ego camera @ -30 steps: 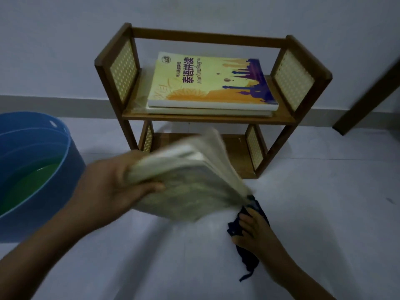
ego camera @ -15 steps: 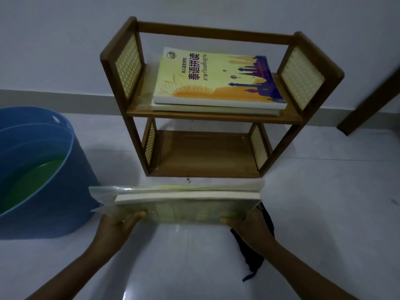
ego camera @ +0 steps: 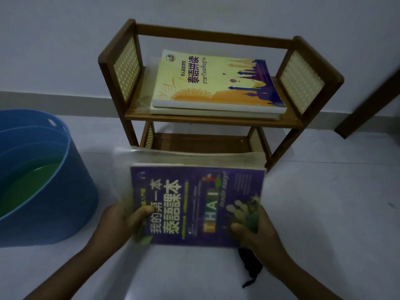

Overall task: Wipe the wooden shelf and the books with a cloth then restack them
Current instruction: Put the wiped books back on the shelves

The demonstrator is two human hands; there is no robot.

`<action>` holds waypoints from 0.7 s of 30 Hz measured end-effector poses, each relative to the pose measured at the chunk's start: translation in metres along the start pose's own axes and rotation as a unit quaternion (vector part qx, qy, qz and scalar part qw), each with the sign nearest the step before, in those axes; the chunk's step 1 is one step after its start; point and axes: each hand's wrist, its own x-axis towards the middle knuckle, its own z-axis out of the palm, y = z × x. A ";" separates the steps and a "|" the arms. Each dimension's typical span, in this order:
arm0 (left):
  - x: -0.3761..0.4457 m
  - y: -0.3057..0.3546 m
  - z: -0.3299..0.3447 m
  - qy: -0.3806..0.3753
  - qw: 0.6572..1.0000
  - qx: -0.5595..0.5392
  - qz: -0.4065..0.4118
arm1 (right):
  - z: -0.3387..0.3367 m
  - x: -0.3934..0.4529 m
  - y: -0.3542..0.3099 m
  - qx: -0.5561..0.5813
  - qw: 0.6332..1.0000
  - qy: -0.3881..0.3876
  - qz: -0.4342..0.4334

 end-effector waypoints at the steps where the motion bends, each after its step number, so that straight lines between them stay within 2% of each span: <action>1: 0.002 0.005 0.002 -0.004 1.000 0.003 -0.011 | -0.004 -0.005 -0.007 0.019 1.000 -0.003 0.009; 3: 0.007 0.018 0.007 -0.029 0.999 0.009 -0.041 | -0.013 -0.006 -0.014 0.027 0.999 -0.004 0.044; 6: 0.018 0.029 0.013 -0.147 0.985 -0.063 -0.068 | -0.023 0.014 -0.015 -0.017 0.997 0.039 0.059; 8: 0.033 0.032 0.018 -0.188 0.979 -0.048 -0.059 | -0.028 0.036 -0.016 -0.028 0.996 0.064 0.048; 11: 0.071 0.031 0.029 -0.149 0.986 -0.009 -0.072 | -0.033 0.080 -0.022 -0.064 0.991 0.102 0.055; 16: 0.146 0.013 0.041 -0.067 0.994 0.025 -0.086 | -0.025 0.143 -0.040 -0.151 0.986 0.075 0.007; 21: 0.181 0.000 0.059 0.002 0.996 0.055 -0.072 | -0.021 0.187 -0.026 -0.230 0.969 0.088 -0.014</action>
